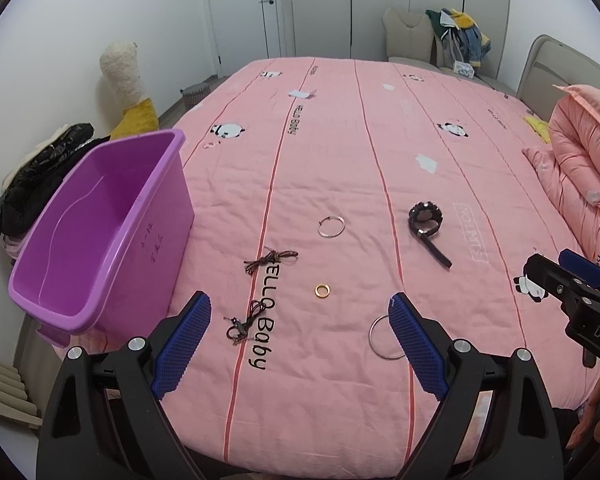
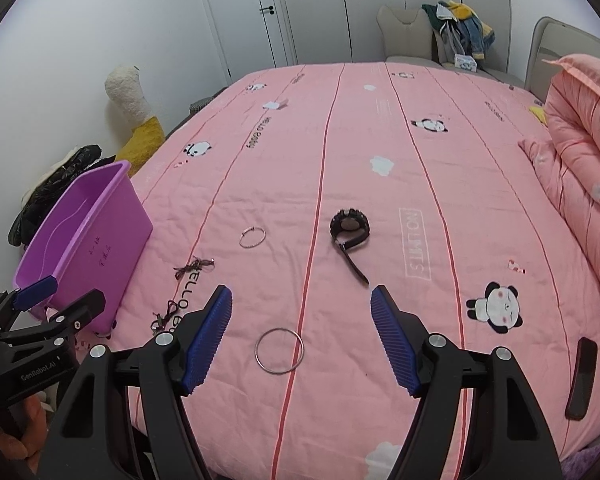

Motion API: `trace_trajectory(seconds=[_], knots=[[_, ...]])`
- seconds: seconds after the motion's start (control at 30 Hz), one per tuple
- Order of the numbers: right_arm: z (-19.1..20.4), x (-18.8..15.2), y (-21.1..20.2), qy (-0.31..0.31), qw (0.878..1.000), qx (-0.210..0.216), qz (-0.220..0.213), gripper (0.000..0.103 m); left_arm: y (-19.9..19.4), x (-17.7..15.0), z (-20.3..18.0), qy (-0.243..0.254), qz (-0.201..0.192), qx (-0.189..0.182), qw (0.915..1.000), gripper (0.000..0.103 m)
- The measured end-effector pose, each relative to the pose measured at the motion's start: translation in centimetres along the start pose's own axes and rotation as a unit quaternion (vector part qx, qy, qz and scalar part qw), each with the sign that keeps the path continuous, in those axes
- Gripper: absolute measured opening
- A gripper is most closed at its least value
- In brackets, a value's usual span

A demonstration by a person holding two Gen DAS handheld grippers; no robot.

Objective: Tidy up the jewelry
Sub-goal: 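Withdraw both open tools from the basin back over the bed, then lower the left tool to the green charm keychain while the right tool approaches the silver hoop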

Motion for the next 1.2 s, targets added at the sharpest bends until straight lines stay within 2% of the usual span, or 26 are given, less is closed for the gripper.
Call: trace_trajectory(seconds=[0.23,0.57,0.9,1.2], knots=[[-0.7,-2.5,2.0,0.015,0.999,0.008,0.032,0.069,1.8,-2.3,2.0,-0.010,0.026,0.012,0.9996,0.089],[-0.2,-7.8,5.9,0.022,0.995,0.020,0.095,0.069,5.2,-6.1,6.2,-0.036,0.062,0.023,0.9972,0.089],[0.8,-11.4,9.7,0.036,0.991,0.035,0.127,0.069,10.2,-9.6,8.3,-0.040,0.096,0.016,0.9944,0.089],[1.3,-13.4,12.9,0.032,0.988,0.036,0.147,0.069,14.1,-11.2,9.0,-0.046,0.112,0.018,0.9925,0.089]])
Point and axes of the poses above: each gripper's, at about its wrist camera, not at the fingertips, and y roughly the way its jaws point, z to its left, x to its top, the point moved 5 cm from there along y, roughly the way its jaws point, and after that the axes turned 3 degrees about -z, right-handed, at the moved point
